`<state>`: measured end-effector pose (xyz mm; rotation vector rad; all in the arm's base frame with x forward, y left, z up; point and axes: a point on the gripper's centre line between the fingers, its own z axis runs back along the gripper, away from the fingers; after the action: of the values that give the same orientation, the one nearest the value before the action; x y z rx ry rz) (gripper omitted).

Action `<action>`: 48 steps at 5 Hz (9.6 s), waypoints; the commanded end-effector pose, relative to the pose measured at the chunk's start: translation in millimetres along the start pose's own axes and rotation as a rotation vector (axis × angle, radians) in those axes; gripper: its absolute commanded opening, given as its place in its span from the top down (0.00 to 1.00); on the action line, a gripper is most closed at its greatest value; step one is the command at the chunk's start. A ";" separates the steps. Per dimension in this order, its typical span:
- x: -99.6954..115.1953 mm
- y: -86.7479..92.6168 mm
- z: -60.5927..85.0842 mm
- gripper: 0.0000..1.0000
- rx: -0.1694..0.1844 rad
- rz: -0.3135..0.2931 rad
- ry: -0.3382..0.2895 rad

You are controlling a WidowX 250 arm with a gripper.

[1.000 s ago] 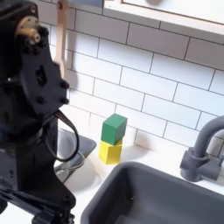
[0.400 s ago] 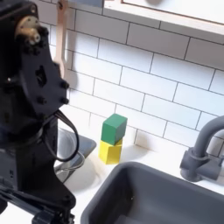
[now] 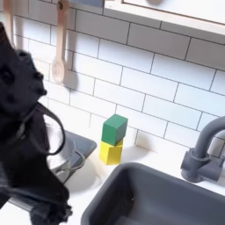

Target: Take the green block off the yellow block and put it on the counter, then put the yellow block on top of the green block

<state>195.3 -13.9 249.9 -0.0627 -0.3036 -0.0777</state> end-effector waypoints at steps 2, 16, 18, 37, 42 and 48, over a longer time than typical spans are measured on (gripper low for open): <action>75.4 2.9 1.5 0.00 -0.067 0.004 -0.231; 199.5 1.2 100.8 0.00 -0.122 0.053 -0.860; 209.4 0.4 108.4 0.00 -0.128 0.055 -0.890; 176.5 -8.4 58.8 0.00 -0.152 0.006 -0.432; 76.1 -0.1 0.4 0.00 -0.042 -0.007 0.057; -10.0 -1.2 -31.7 0.00 0.004 -0.040 0.259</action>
<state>194.9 -19.4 218.2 -0.0519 -0.0525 -0.1267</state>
